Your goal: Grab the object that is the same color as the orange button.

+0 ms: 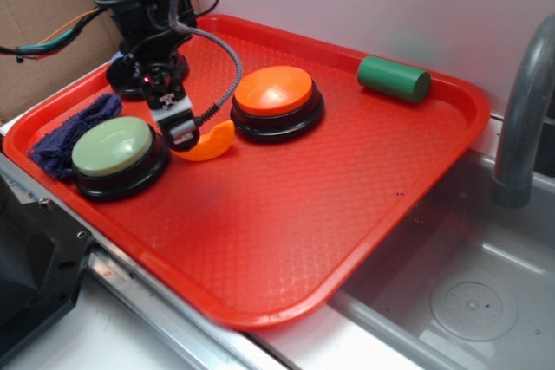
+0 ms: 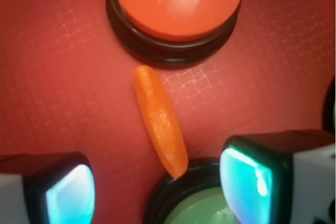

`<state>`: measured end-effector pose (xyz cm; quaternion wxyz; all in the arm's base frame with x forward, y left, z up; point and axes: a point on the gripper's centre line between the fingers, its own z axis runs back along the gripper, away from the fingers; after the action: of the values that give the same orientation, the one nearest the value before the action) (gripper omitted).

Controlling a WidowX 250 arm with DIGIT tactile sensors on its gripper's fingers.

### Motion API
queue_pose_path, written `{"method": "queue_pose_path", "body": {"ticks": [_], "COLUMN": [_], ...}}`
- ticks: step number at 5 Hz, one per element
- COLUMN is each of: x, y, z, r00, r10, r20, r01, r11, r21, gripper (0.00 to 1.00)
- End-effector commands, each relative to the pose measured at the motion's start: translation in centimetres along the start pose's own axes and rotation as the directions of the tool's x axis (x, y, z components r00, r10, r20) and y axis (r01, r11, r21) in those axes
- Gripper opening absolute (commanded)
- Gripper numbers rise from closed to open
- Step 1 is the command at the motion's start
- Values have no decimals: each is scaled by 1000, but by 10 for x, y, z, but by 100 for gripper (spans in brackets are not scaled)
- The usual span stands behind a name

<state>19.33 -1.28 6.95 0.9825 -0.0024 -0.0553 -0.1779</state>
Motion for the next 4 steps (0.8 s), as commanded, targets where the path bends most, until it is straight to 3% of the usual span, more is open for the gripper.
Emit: {"method": "queue_pose_path", "body": {"ticks": [1, 2, 4], "x": [28, 29, 19], "y": [-9, -14, -17], "z": [-59, -75, -34], "r00": [994, 993, 996], "r10": [-109, -107, -92], "r20": [-7, -46, -12], "r01": [109, 109, 92], "r11": [994, 993, 996], "r21": [14, 45, 15], "gripper": [100, 0, 0]}}
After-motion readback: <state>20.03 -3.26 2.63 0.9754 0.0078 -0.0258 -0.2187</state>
